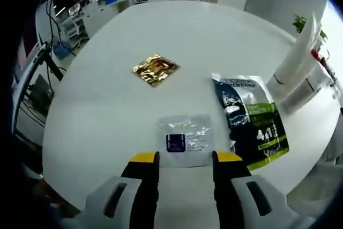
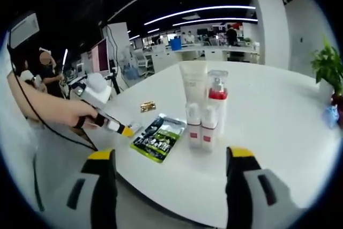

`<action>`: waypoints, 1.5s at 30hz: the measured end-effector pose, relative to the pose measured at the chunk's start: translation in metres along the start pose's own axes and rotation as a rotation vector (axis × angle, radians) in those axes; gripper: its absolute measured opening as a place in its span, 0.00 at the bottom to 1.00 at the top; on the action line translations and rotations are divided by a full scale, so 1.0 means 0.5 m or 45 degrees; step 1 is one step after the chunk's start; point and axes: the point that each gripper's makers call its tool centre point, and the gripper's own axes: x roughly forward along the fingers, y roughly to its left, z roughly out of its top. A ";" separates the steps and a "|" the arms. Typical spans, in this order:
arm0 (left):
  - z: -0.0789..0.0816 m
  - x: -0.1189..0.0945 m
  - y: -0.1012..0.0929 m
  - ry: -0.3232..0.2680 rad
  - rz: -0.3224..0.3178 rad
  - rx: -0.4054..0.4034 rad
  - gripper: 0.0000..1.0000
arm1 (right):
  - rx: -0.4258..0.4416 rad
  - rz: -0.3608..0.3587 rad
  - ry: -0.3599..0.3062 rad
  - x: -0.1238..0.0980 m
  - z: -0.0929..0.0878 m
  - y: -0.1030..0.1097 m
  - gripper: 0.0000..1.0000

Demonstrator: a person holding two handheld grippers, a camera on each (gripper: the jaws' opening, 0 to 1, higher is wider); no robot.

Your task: Arrange the skincare products in the storage area until every visible bottle or jar stands upright without overlapping.

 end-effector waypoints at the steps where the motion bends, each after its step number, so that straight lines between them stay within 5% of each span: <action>1: 0.000 0.000 0.000 0.000 -0.002 -0.002 0.36 | 0.000 -0.001 0.001 0.000 0.000 0.000 0.85; 22: -0.009 -0.008 -0.007 0.014 -0.036 0.038 0.39 | -0.014 -0.009 0.003 0.000 0.000 -0.001 0.85; 33: -0.001 -0.028 -0.024 -0.035 -0.112 0.111 0.47 | -0.033 -0.022 0.007 -0.002 -0.002 0.001 0.85; 45: -0.004 -0.054 0.004 -0.104 -0.154 0.096 0.59 | -0.048 -0.020 0.019 -0.001 -0.005 0.002 0.85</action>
